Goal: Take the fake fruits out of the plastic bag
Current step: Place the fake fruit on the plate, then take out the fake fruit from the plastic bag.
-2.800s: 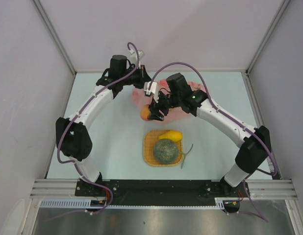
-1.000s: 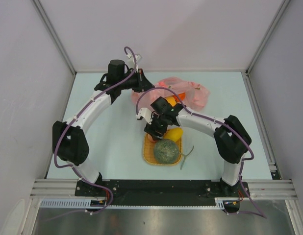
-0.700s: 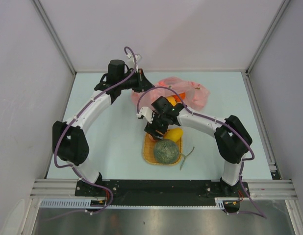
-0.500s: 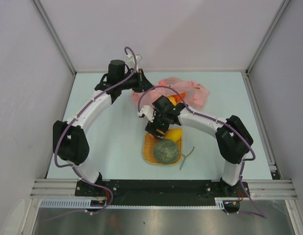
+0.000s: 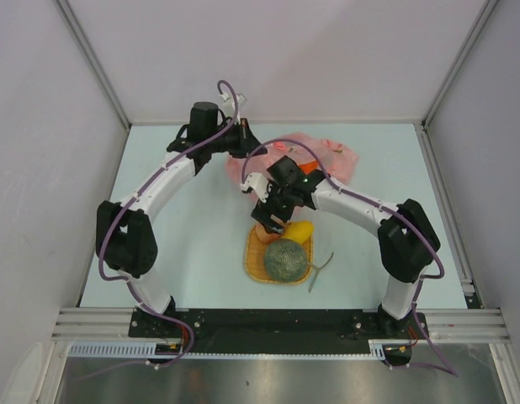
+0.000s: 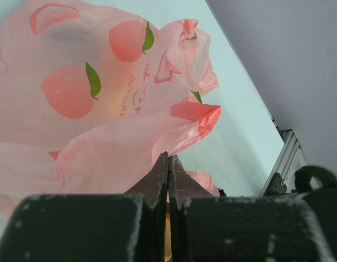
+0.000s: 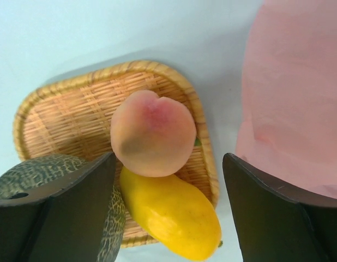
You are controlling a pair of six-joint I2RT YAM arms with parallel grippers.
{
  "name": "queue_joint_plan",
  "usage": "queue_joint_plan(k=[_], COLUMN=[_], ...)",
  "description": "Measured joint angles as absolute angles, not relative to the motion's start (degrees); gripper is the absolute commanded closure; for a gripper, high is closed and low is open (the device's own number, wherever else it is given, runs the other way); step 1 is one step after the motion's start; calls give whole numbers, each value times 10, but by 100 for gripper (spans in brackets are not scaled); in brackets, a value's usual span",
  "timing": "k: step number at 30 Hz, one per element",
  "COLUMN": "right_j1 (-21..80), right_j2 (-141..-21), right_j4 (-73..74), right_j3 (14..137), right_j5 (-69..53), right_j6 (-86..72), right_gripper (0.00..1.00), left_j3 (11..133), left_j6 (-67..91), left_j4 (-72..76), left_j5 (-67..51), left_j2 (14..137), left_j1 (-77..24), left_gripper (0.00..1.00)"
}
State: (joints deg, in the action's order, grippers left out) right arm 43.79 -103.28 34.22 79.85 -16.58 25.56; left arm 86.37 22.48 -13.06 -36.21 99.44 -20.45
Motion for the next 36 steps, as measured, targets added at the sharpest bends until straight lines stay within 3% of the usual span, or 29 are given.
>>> queue_joint_plan(k=[4, 10, 17, 21, 24, 27, 28, 31, 36], right_j1=[401, 289, 211, 216, 218, 218, 218, 218, 218], right_j2=[-1033, -1032, -1040, -1063, -1080, -1099, -1106, -1136, -1206], right_j4=[396, 448, 436, 428, 422, 413, 409, 400, 386], right_j3=[865, 999, 987, 984, 984, 984, 984, 989, 1024], right_j5=[-226, -306, -258, -234, -215, -194, -188, -172, -152], right_j6=[257, 250, 219, 215, 214, 205, 199, 177, 145], right_gripper=[21, 36, 53, 55, 54, 44, 35, 22, 11], left_j3=[877, 883, 893, 896, 896, 896, 896, 896, 915], left_j6=[220, 207, 182, 164, 145, 132, 130, 130, 130], left_j4=[-138, -146, -159, -166, -178, -190, -193, -200, -217], left_j5=[-362, -362, -363, -364, -364, -364, -364, -367, -382], left_j2=[997, 997, 997, 997, 996, 992, 989, 977, 971], left_j1=[-204, -204, -204, -204, -203, -199, -197, -190, -185], left_gripper=[100, 100, 100, 100, 100, 100, 100, 100, 100])
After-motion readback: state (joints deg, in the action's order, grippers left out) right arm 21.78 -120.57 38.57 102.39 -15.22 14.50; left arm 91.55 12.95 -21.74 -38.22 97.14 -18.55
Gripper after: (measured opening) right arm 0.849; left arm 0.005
